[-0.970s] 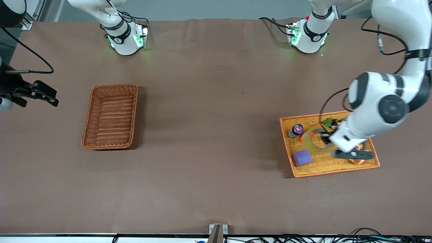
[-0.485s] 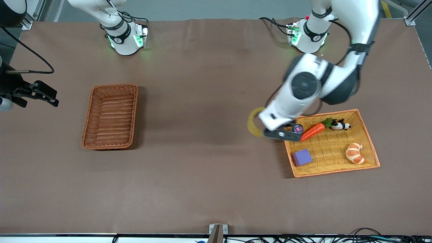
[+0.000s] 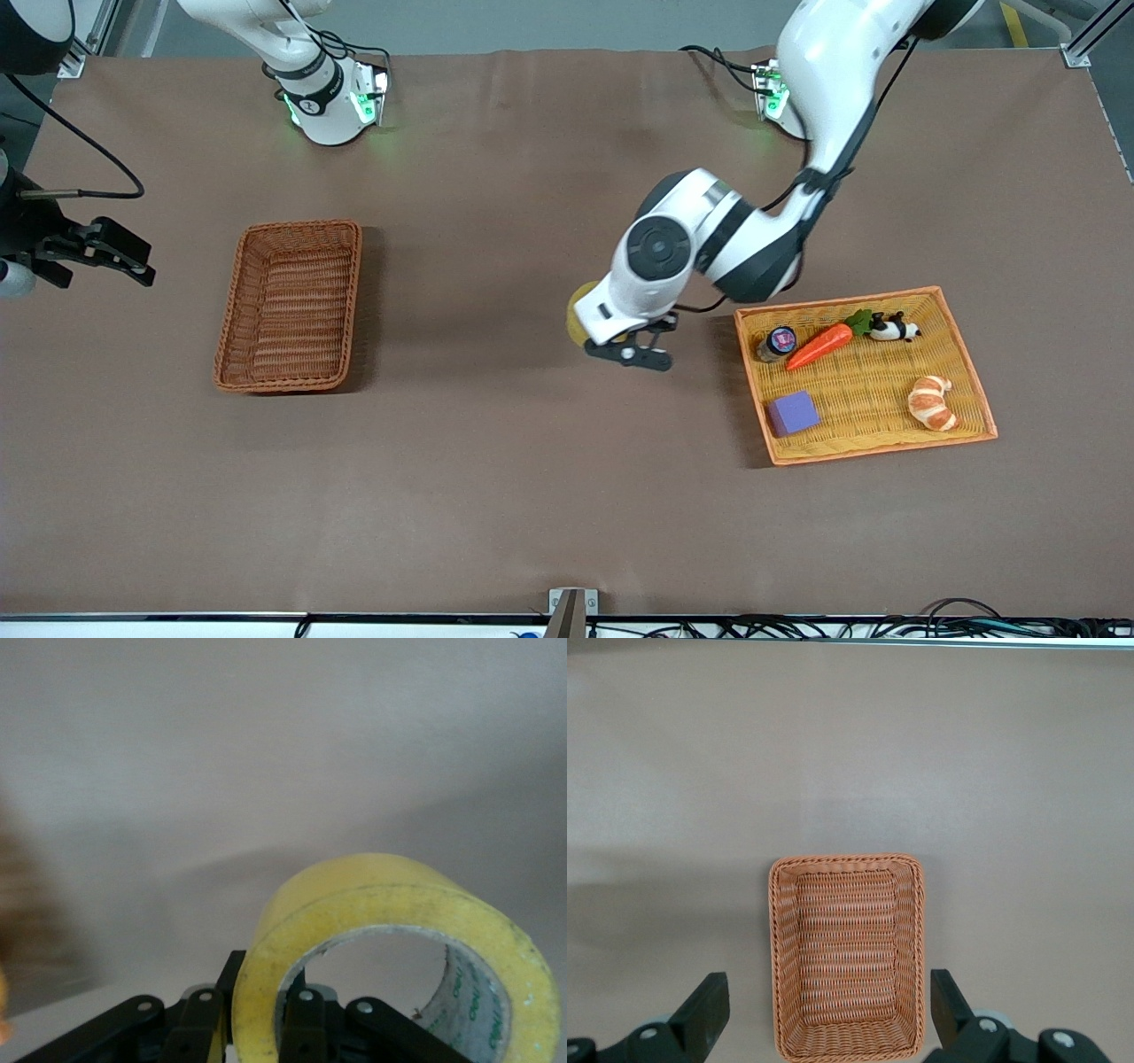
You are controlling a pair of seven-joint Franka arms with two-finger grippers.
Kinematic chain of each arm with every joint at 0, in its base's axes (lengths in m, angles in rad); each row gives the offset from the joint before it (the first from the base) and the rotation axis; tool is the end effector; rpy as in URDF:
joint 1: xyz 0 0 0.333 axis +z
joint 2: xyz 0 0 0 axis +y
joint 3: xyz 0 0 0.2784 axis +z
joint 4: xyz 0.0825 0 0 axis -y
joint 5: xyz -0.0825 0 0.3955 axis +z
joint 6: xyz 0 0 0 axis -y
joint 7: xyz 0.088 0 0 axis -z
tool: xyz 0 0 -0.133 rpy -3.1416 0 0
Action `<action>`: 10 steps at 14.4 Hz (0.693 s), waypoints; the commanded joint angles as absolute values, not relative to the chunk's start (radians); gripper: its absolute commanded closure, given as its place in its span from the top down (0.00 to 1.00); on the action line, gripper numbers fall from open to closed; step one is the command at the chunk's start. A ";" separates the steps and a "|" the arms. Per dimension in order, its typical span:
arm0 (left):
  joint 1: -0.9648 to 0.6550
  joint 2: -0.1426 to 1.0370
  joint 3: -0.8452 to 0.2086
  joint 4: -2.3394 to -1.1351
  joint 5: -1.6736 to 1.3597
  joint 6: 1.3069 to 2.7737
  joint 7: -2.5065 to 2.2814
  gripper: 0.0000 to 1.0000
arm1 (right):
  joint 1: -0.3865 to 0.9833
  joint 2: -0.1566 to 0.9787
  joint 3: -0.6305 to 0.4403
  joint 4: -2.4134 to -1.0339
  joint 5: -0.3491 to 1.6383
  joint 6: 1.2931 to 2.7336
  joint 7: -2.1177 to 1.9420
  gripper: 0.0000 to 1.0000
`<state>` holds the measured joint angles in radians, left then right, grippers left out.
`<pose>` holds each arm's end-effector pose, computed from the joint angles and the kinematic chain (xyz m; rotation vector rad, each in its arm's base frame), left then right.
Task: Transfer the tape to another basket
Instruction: 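Lift the tape with the left gripper and carry it toward the basket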
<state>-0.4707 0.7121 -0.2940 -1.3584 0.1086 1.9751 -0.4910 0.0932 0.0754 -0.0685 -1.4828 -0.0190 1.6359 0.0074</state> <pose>0.5391 -0.4593 0.2474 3.0734 -0.3991 -0.1686 0.5955 0.0136 0.5662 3.1162 0.0283 0.1220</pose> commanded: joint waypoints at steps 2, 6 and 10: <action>-0.630 0.860 -0.212 -1.193 0.124 2.017 -0.497 0.02 | 0.080 0.074 -0.063 -1.485 -0.005 1.634 -0.003 1.00; -0.693 0.935 -0.205 -1.166 0.121 2.118 -0.488 0.03 | 0.084 0.074 -0.063 -1.482 -0.006 1.632 -0.005 1.00; -0.724 0.983 -0.209 -1.155 0.115 2.189 -0.474 0.15 | 0.080 0.071 -0.061 -1.488 -0.005 1.617 -0.003 1.00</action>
